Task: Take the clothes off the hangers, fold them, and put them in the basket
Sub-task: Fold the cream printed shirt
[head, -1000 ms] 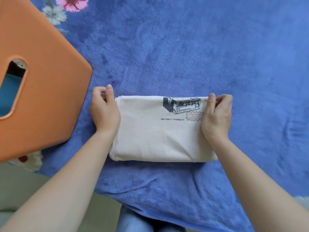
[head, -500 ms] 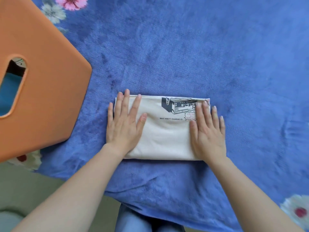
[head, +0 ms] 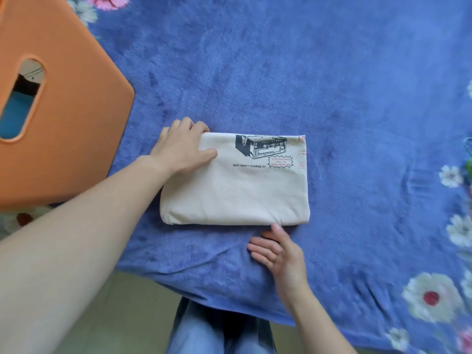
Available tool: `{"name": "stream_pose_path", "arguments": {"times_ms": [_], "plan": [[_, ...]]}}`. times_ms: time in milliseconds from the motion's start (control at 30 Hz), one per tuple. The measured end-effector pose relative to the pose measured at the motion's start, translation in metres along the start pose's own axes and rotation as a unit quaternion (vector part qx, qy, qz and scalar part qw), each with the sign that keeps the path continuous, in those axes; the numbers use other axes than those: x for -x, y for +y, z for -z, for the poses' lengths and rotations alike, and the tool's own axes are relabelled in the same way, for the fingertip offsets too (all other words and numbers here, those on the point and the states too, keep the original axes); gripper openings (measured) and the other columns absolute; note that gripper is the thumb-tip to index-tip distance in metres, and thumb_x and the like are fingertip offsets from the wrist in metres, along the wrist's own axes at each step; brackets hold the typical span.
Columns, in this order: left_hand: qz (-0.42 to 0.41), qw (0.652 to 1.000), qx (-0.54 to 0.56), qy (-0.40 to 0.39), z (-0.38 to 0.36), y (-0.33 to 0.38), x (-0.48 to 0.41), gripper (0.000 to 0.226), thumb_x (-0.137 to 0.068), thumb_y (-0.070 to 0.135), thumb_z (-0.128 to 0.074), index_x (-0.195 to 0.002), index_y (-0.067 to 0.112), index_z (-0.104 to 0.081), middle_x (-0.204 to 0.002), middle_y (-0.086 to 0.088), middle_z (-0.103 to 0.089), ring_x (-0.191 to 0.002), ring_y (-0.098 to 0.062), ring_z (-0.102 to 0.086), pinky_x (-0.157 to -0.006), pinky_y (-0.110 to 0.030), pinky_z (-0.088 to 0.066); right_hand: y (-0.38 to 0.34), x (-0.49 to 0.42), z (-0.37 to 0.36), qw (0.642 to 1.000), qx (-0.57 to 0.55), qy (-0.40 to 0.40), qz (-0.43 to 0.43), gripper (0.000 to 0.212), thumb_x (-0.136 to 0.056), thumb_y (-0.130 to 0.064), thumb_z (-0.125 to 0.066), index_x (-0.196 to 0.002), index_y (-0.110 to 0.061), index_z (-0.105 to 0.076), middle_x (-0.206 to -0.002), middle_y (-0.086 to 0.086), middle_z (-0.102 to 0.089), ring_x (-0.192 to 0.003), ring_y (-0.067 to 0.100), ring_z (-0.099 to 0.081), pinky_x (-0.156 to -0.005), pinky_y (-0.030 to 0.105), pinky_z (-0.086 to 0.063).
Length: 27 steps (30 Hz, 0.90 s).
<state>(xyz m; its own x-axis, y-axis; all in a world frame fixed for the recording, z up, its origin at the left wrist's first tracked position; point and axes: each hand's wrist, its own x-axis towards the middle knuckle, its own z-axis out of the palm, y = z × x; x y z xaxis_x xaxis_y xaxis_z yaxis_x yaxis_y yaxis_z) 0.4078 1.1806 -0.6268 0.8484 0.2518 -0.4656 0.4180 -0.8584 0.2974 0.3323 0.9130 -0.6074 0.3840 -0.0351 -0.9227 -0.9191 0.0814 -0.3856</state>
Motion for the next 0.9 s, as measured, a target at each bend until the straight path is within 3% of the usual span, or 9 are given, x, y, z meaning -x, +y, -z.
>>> {"name": "stream_pose_path", "arguments": {"times_ms": [100, 167, 333, 400, 467, 533, 700, 833, 900], "plan": [[0.114, 0.979, 0.116, 0.124, -0.017, -0.015, 0.03, 0.06, -0.085, 0.047, -0.061, -0.135, 0.018, -0.044, -0.133, -0.011, -0.041, -0.128, -0.03, -0.033, -0.107, -0.039, -0.024, -0.006, 0.001, -0.018, 0.99, -0.128, -0.048, -0.017, 0.039, -0.083, -0.031, -0.062, -0.111, -0.004, -0.061, -0.098, 0.018, -0.073, -0.092, 0.029, -0.072, -0.088, 0.037, -0.053], [0.225, 0.926, 0.249, 0.17, -0.034, -0.019, 0.059, 0.064, -0.085, 0.044, -0.067, -0.134, 0.01, -0.043, -0.135, -0.013, -0.042, -0.129, -0.03, -0.035, -0.111, -0.038, -0.025, -0.014, -0.003, -0.026, 0.976, -0.212, -0.052, -0.015, 0.045, -0.075, -0.028, -0.067, -0.116, -0.009, -0.061, -0.099, 0.011, -0.073, -0.096, 0.026, -0.07, -0.089, 0.037, -0.053], [0.349, 0.827, 0.427, 0.114, -0.062, -0.001, 0.107, 0.047, -0.086, 0.039, -0.068, -0.116, 0.005, -0.057, -0.114, -0.01, -0.063, -0.106, -0.028, -0.059, -0.091, -0.04, -0.048, -0.028, -0.012, -0.041, 0.961, -0.261, -0.091, -0.006, 0.038, -0.086, -0.015, -0.065, -0.124, -0.019, -0.061, -0.116, 0.003, -0.071, -0.108, 0.022, -0.066, -0.095, 0.037, -0.052], [0.382, 0.708, 0.589, 0.069, -0.056, 0.004, 0.11, 0.037, -0.087, 0.029, -0.069, -0.113, 0.005, -0.06, -0.104, -0.007, -0.067, -0.09, -0.023, -0.063, -0.074, -0.035, -0.055, -0.036, -0.011, -0.047, 0.967, -0.241, -0.088, -0.009, 0.03, -0.092, -0.011, -0.059, -0.121, -0.018, -0.061, -0.116, 0.004, -0.071, -0.107, 0.021, -0.066, -0.087, 0.036, -0.055], [0.393, 0.578, 0.715, 0.003, -0.041, 0.007, 0.114, 0.02, -0.088, 0.015, -0.065, -0.107, 0.01, -0.061, -0.089, -0.005, -0.066, -0.074, -0.017, -0.06, -0.057, -0.026, -0.048, -0.046, -0.004, -0.048, 0.973, -0.216, -0.085, -0.001, 0.026, -0.095, -0.007, -0.054, -0.12, -0.014, -0.059, -0.115, 0.005, -0.07, -0.105, 0.02, -0.066, -0.074, 0.033, -0.059], [0.389, 0.512, 0.764, -0.044, -0.022, 0.012, 0.123, 0.009, -0.088, 0.007, -0.06, -0.095, 0.013, -0.061, -0.075, -0.004, -0.063, -0.065, -0.015, -0.053, -0.057, -0.025, -0.041, -0.06, 0.01, -0.044, 0.98, -0.18, -0.088, 0.011, 0.024, -0.096, -0.002, -0.05, -0.117, -0.009, -0.059, -0.113, 0.006, -0.07, -0.103, 0.02, -0.067, -0.065, 0.029, -0.06], [0.316, 0.439, 0.836, -0.094, 0.045, 0.041, 0.19, 0.015, -0.076, 0.001, -0.057, -0.088, 0.009, -0.059, -0.074, -0.012, -0.061, -0.062, -0.02, -0.049, -0.06, -0.03, -0.042, -0.112, 0.091, -0.034, 0.99, -0.042, -0.12, 0.055, 0.016, -0.092, 0.005, -0.051, -0.102, 0.0, -0.062, -0.082, 0.006, -0.075, -0.072, 0.016, -0.071, -0.055, 0.025, -0.057], [0.277, 0.421, 0.861, -0.066, 0.088, 0.069, 0.261, 0.03, -0.069, 0.0, -0.055, -0.098, 0.006, -0.059, -0.083, -0.015, -0.066, -0.064, -0.025, -0.059, -0.055, -0.03, -0.049, -0.143, 0.169, -0.032, 0.98, 0.041, -0.174, 0.089, 0.018, -0.091, 0.003, -0.054, -0.106, 0.001, -0.062, -0.085, 0.007, -0.074, -0.068, 0.015, -0.071, -0.057, 0.025, -0.058], [0.251, 0.408, 0.877, -0.034, 0.108, 0.073, 0.286, 0.039, -0.066, -0.001, -0.054, -0.104, 0.006, -0.061, -0.09, -0.016, -0.07, -0.073, -0.03, -0.064, -0.062, -0.036, -0.054, -0.156, 0.203, -0.04, 0.97, 0.065, -0.208, 0.103, 0.016, -0.091, 0.003, -0.054, -0.105, 0.001, -0.063, -0.084, 0.007, -0.074, -0.067, 0.015, -0.07, -0.058, 0.025, -0.058]]}}
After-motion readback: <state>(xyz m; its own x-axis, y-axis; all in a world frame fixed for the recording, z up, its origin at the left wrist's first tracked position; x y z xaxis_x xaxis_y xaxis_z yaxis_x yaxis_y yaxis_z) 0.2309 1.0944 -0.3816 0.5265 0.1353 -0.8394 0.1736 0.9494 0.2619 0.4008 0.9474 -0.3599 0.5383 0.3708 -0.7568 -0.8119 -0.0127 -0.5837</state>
